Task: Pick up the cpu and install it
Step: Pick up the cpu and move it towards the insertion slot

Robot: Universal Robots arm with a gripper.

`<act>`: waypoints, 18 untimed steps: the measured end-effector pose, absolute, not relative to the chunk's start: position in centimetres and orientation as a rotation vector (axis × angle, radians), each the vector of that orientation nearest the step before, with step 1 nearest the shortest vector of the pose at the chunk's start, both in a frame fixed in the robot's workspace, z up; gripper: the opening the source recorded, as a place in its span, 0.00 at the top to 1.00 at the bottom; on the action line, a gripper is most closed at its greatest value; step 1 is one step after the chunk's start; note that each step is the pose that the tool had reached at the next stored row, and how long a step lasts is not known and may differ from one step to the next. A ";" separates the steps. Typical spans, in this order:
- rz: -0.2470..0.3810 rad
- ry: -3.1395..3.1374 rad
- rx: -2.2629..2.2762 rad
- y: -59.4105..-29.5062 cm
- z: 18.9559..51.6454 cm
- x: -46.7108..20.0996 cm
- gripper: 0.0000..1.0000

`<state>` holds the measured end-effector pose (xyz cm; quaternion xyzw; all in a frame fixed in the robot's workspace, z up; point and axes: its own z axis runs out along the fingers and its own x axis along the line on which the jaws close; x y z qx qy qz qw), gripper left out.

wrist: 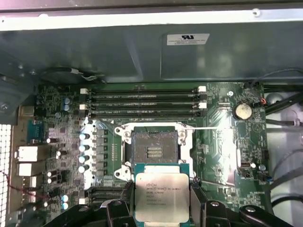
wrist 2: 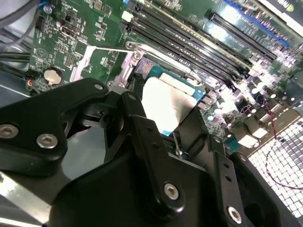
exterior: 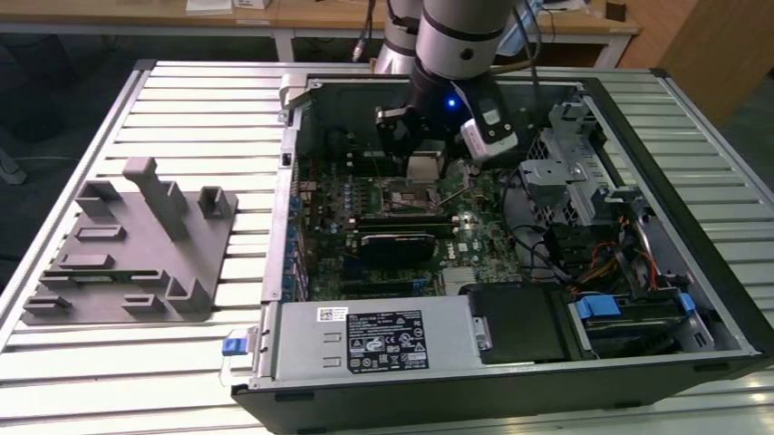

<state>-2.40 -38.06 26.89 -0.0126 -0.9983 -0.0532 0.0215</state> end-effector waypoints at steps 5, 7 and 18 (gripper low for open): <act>-0.165 -3.095 -0.036 -37.7 26.3 -2.6 0.45; -0.165 -3.097 -0.034 -37.6 26.0 -2.8 0.45; -0.167 -3.099 -0.029 -36.9 25.1 -3.4 0.45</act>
